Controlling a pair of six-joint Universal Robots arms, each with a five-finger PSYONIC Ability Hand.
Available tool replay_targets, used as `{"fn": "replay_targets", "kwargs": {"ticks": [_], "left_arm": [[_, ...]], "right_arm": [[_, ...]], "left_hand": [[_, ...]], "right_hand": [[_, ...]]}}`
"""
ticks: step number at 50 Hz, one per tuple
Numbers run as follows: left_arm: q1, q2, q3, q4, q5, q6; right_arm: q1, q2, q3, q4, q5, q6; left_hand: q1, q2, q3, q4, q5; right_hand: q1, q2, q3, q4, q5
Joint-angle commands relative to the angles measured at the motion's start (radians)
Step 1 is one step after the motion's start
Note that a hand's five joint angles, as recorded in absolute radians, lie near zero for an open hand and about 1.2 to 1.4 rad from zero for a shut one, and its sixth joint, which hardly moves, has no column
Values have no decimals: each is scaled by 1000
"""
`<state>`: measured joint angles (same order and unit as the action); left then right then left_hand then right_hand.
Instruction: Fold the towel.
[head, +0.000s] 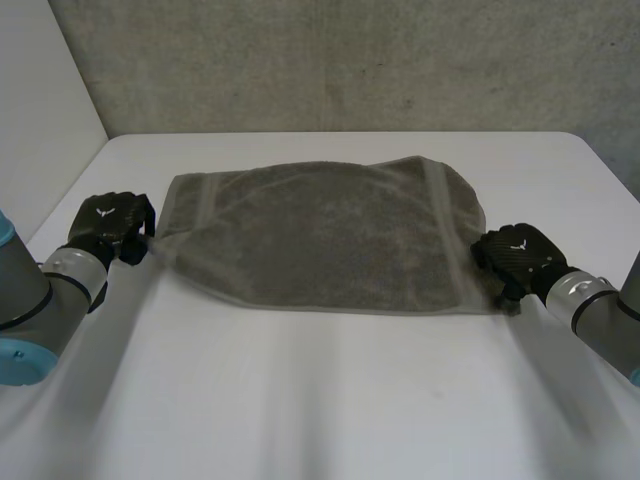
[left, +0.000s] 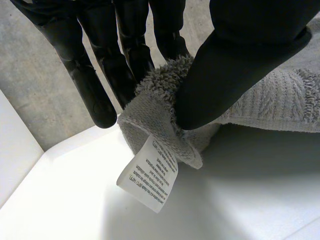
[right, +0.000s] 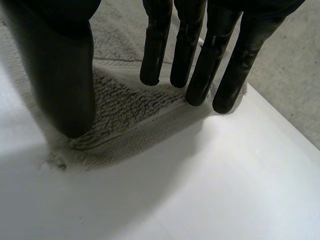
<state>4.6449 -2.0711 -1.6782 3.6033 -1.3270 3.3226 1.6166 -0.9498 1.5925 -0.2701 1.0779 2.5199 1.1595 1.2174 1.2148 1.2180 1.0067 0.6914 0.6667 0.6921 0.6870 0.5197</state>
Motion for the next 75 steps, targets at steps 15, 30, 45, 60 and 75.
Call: {"fn": "replay_targets", "kwargs": {"ticks": [15,30,45,60,75], "left_arm": [[0,-1,-2,0,2,0],[0,3,-8,0,3,0],[0,9,-15,0,3,0],[0,9,-15,0,9,0],[0,9,-15,6,11,0]], "right_arm": [[12,3,-26,2,14,14],[-4,-92,29,181,-7,28],[12,-90,67,144,-3,33],[48,-23,1,112,8,114],[52,23,-43,98,17,114]], "left_hand": [[237,179,181,178,215],[237,179,181,178,215],[237,179,181,178,215],[237,179,181,178,215],[237,179,181,178,215]], "right_hand": [[31,55,30,35,28],[-84,-59,-85,-79,-87],[-122,-97,-123,-118,-125],[-110,-86,-111,-106,-113],[-40,-15,-40,-35,-43]]}}
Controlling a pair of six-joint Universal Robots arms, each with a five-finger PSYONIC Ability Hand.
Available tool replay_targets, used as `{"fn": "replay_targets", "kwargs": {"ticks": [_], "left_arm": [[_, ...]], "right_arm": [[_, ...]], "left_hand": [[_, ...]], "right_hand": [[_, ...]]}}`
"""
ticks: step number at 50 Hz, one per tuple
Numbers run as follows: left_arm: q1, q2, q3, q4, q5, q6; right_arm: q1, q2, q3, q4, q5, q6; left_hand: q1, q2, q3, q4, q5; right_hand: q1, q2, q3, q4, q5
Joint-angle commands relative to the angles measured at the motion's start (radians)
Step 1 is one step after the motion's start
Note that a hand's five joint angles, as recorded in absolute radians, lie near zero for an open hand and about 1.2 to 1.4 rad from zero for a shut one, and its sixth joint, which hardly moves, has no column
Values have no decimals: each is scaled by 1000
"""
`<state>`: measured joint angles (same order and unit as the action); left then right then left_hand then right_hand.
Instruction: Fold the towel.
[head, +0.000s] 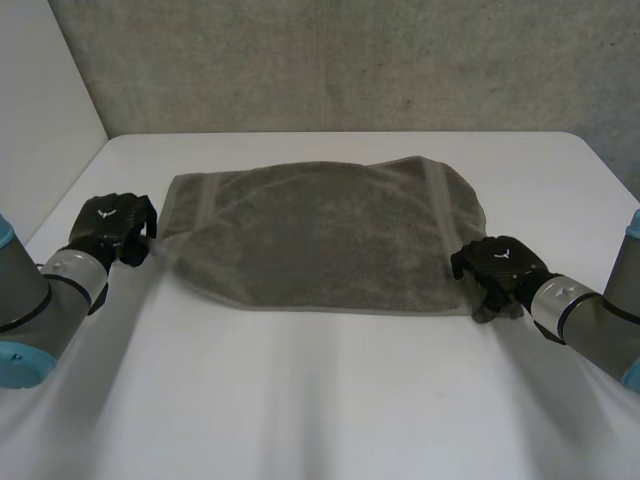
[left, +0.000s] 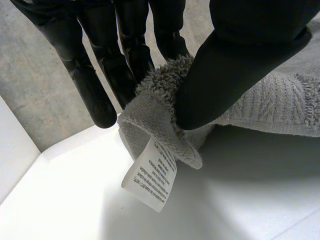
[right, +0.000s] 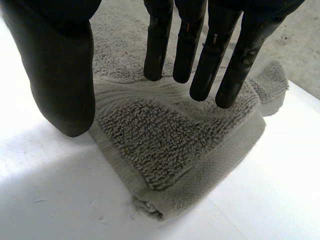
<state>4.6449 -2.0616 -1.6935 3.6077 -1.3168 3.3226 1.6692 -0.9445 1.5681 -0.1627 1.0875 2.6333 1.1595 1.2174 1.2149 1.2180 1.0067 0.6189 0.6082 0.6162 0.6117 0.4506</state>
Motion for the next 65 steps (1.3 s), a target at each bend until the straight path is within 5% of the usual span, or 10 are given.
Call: {"fn": "replay_targets", "kwargs": {"ticks": [1,31,34,38,51,59,65], "left_arm": [[0,0,0,2,1,0],[0,0,-2,3,1,0],[0,0,-2,3,1,0],[0,0,-2,3,1,0],[18,127,-52,-7,33,8],[20,279,-133,-90,31,17],[24,379,-198,-246,31,109]], "right_arm": [[1,23,-23,-14,12,1],[23,36,-73,-55,57,-1],[27,43,-73,-55,57,-1],[27,43,-71,-54,57,-1],[9,-221,32,-37,65,5],[-23,-332,46,183,43,-16],[-83,-361,1,569,-9,-216]], "left_hand": [[237,179,181,178,215],[237,179,181,178,215],[237,179,181,178,215],[237,179,181,178,215],[237,179,181,178,215],[237,179,181,178,215],[237,179,181,178,215]], "right_hand": [[41,52,44,49,35],[106,117,109,113,100],[238,249,241,245,232],[776,786,778,783,769],[777,788,780,785,771],[777,788,780,785,771],[777,788,780,785,771]]}}
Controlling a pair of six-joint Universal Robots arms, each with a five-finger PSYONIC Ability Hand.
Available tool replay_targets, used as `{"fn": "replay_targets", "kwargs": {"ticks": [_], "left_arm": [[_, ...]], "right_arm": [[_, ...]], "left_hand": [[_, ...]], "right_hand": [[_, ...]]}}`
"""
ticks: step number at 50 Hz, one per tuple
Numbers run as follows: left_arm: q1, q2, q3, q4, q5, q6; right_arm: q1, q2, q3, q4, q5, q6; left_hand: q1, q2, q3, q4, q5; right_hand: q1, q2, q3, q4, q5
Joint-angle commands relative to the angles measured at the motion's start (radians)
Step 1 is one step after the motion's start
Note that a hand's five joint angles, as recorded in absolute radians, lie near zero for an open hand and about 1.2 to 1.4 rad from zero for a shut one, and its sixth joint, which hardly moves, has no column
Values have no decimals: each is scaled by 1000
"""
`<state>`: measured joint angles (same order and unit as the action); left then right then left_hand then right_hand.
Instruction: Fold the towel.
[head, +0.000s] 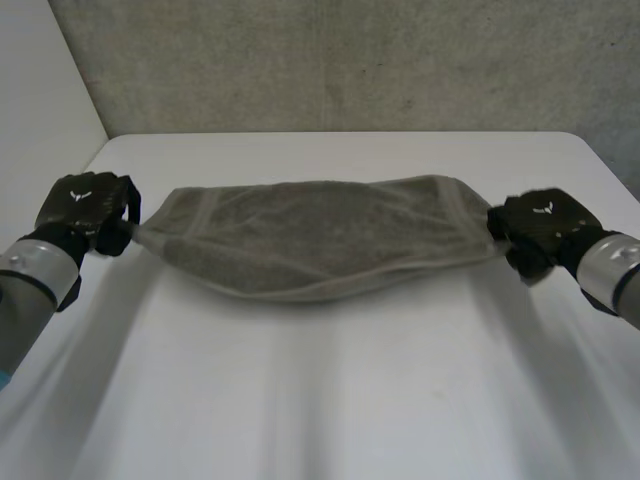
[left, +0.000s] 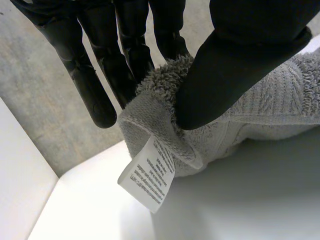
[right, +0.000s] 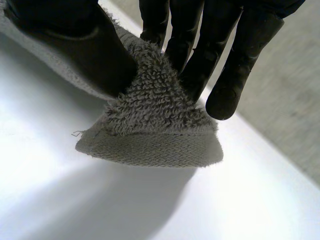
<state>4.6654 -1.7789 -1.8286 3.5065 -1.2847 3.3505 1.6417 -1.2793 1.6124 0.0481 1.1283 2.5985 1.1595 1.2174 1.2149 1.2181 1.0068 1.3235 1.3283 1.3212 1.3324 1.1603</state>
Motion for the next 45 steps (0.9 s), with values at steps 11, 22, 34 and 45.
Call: {"fn": "replay_targets", "kwargs": {"ticks": [11,22,34,45], "left_arm": [[59,173,-121,-262,1,127],[42,90,-54,-196,-5,126],[-106,-185,416,-110,-91,110],[-139,-231,776,209,-180,-107]], "right_arm": [[-125,-63,-98,633,-100,-383],[-137,-46,-106,440,-84,-302],[39,138,-480,2,141,-166],[124,29,-474,-492,212,-12]], "left_hand": [[237,179,181,178,215],[237,179,181,178,215],[237,179,181,178,215],[237,179,181,178,215]], "right_hand": [[73,68,75,64,61],[73,68,75,64,61],[73,68,75,64,61],[73,68,75,64,61]]}}
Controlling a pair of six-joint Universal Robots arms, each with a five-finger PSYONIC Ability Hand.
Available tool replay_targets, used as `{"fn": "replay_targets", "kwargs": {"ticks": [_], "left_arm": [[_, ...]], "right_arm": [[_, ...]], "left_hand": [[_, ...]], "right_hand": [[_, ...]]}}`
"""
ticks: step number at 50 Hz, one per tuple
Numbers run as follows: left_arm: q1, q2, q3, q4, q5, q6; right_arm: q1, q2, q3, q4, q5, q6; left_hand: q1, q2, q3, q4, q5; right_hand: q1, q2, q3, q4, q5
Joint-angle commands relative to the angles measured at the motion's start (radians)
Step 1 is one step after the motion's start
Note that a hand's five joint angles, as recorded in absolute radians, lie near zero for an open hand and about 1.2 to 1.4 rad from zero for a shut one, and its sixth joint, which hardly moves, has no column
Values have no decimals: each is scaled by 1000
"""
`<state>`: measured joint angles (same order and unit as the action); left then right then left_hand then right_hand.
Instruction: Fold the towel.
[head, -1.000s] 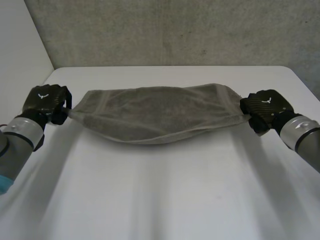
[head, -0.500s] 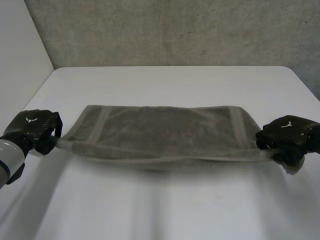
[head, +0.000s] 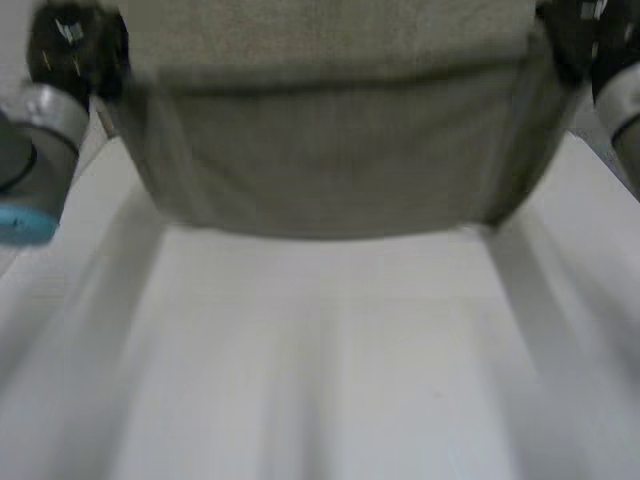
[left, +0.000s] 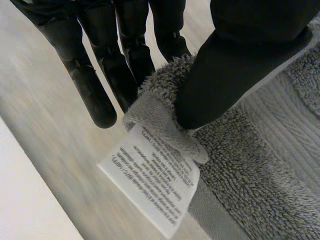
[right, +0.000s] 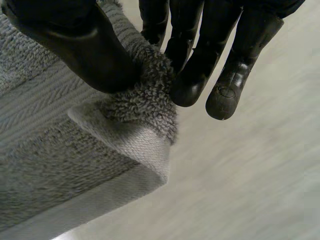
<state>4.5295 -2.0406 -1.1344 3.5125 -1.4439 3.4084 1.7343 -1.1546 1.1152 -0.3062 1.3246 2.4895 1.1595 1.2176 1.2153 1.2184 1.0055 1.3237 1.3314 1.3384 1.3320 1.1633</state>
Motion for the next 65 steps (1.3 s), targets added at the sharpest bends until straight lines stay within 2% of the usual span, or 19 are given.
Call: {"fn": "replay_targets", "kwargs": {"ticks": [1,3,9,16,19,28,35,37,40,42,46,49,54,56,58,61,63,64,65], "left_arm": [[-3,58,65,213,-20,-199],[2,77,35,215,-18,-224],[17,76,-112,217,-7,-236],[51,59,-324,220,0,-235],[71,31,-477,226,46,-233],[129,27,-637,209,111,-198],[164,213,-764,116,174,-140],[174,255,-786,90,184,-139],[201,356,-824,16,200,-138],[224,404,-841,-24,209,-138],[276,505,-870,-104,259,-143],[292,525,-884,-106,281,-146],[287,479,-871,-73,278,-146],[281,428,-857,-46,277,-136],[235,297,-791,20,264,-144],[198,237,-749,43,258,-141],[152,116,-649,66,203,-144],[142,71,-604,66,169,-143],[142,71,-604,66,169,-143]], "right_arm": [[31,-96,23,-137,16,97],[30,-91,28,-20,-1,149],[27,-68,89,157,-59,161],[24,-39,224,206,-85,160],[22,-20,299,208,-91,157],[-1,-31,483,210,-154,94],[-28,-197,549,303,-151,66],[-73,-267,554,434,-162,40],[-94,-309,554,515,-170,16],[-149,-368,554,643,-174,-55],[-177,-399,549,722,-189,-142],[-183,-404,534,739,-205,-195],[-185,-359,477,731,-212,-195],[-176,-225,428,691,-216,-187],[-171,-159,396,662,-206,-184],[-153,-64,338,606,-196,-147],[-115,39,258,541,-164,-81],[-114,39,258,541,-163,-81],[-93,94,218,501,-135,-52]], "left_hand": [[237,179,181,178,216],[237,179,181,178,216],[237,179,181,178,216],[237,179,181,178,216],[237,179,181,178,216],[237,179,181,178,216],[237,179,181,178,216],[237,179,181,178,216],[237,179,181,178,216],[237,179,181,178,216],[237,179,181,178,216],[237,179,181,178,216],[237,179,181,178,216],[237,179,181,178,216],[237,179,181,178,216],[237,179,181,178,216],[237,179,181,178,216],[237,179,181,178,216],[237,179,181,178,216]], "right_hand": [[73,65,58,64,58],[73,65,58,64,58],[73,65,58,64,58],[73,65,58,64,58],[73,65,58,64,58],[73,65,58,64,58],[73,65,58,64,58],[73,65,58,64,58],[73,65,58,64,58],[73,65,58,64,58],[73,65,58,64,58],[73,65,58,64,58],[73,65,58,64,58],[73,65,58,64,58],[73,65,58,64,58],[73,65,58,64,58],[73,65,58,64,58],[73,65,58,64,58],[73,65,58,64,58]]}}
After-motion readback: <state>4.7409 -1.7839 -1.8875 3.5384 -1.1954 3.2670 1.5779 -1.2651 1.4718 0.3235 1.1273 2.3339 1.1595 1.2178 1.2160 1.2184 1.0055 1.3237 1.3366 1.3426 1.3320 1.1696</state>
